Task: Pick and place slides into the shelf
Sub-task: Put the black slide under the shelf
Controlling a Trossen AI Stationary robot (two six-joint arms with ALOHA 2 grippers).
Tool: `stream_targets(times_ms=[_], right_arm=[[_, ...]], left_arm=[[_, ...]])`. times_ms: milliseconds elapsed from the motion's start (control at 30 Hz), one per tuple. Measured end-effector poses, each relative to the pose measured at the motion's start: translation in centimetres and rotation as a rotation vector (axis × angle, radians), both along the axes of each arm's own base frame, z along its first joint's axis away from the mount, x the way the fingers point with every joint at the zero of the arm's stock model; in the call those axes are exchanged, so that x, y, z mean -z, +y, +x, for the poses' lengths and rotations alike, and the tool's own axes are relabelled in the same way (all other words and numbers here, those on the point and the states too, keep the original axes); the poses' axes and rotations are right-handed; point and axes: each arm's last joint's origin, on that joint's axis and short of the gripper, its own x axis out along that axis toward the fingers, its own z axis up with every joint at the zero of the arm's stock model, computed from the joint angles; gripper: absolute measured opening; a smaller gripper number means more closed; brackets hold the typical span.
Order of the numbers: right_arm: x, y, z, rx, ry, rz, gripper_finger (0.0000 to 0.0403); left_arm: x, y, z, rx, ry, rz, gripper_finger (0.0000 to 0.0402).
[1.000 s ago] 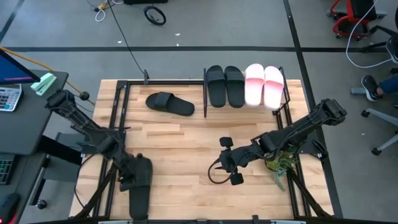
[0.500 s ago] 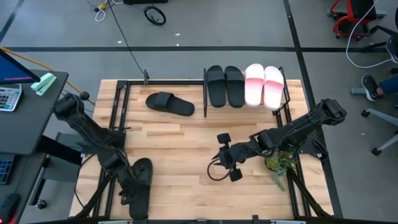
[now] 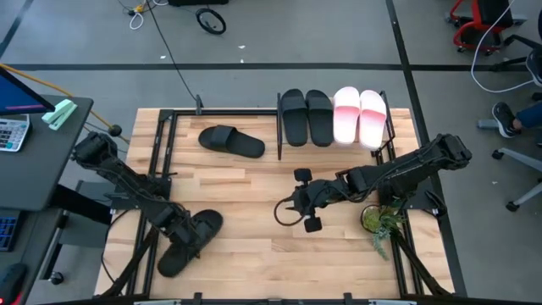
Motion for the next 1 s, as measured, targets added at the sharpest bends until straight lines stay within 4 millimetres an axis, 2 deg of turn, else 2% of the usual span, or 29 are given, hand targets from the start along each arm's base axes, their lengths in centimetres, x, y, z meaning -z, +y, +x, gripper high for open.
stream_targets(times_ms=[233,367,533,667,767,867,1000], right_arm=[[0.0,-0.7,0.2,0.026,0.0,0.006,0.0103],[0.0,-0.7,0.2,0.026,0.0,0.006,0.0103],[0.0,-0.7,0.2,0.026,0.0,0.007,0.0103],[0.0,-0.7,0.2,0.026,0.0,0.007,0.0103],[0.0,-0.7,0.2,0.026,0.0,0.008,0.0103],[0.0,-0.6,0.1,0.024,0.0,0.008,0.0103],[0.0,-0.6,0.1,0.052,0.002,0.047,0.0103]], left_arm=[[-0.4,2.7,2.1,0.086,-0.095,0.105,0.0033],[-2.4,3.2,4.3,0.103,-0.234,0.157,0.0027],[-5.8,2.7,6.0,0.148,-0.35,0.161,0.0025],[-7.4,1.9,5.9,0.276,-0.369,0.176,0.0026],[-7.7,1.3,5.3,0.412,-0.377,0.213,0.004],[-7.5,1.2,4.8,0.542,-0.379,0.31,0.007],[-7.5,1.3,4.2,0.704,-0.389,0.53,0.0122]])
